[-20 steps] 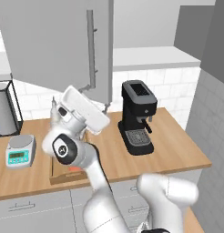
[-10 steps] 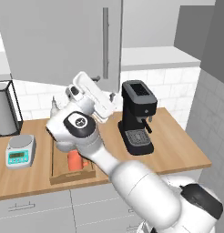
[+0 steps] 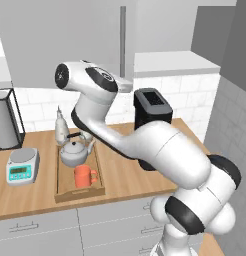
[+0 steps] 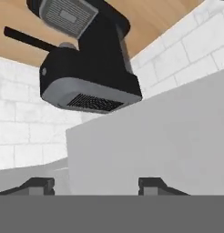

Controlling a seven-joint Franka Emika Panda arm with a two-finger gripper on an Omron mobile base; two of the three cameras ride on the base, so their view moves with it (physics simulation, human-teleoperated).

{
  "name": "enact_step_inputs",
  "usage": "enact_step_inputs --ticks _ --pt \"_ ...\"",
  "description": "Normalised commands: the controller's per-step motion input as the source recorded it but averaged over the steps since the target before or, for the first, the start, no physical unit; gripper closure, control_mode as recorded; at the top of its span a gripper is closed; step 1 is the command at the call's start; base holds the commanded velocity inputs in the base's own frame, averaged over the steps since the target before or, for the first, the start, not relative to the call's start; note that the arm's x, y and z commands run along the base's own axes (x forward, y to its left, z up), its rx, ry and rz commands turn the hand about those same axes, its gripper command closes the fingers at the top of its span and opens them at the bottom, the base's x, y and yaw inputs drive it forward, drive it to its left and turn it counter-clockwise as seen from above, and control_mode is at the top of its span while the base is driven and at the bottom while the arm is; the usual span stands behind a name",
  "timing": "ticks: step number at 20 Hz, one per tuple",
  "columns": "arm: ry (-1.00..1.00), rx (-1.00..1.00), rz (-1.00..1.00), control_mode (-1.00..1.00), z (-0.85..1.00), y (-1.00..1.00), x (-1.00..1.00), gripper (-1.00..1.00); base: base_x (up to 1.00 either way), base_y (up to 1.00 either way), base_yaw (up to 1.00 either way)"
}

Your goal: Pick the kettle from the counter and place it on the tray. Then pick the mug from the cabinet and place it on the tray. Then close the cabinet doors.

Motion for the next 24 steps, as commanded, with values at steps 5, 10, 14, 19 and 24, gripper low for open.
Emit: enact_step_inputs --ticks 5,10,14,19,24 --pt "0.69 -0.14 0.23 -1.00 -0.26 -0.09 0.74 -1.00 0.00 0.00 0.00" --pt "0.31 -0.13 0.36 -1.00 -0.80 -0.34 0.55 -1.00 0.00 0.00 0.00" --pt "0.07 -0.08 0.37 -1.00 -0.88 -0.51 0.43 -1.00 0.00 0.00 0.00" --pt "-0.40 -0.01 0.43 -1.00 -0.17 -0.54 0.15 -1.00 0.00 0.00 0.00" --pt "-0.37 0.00 0.48 -1.00 0.23 -0.53 0.44 -1.00 0.00 0.00 0.00"
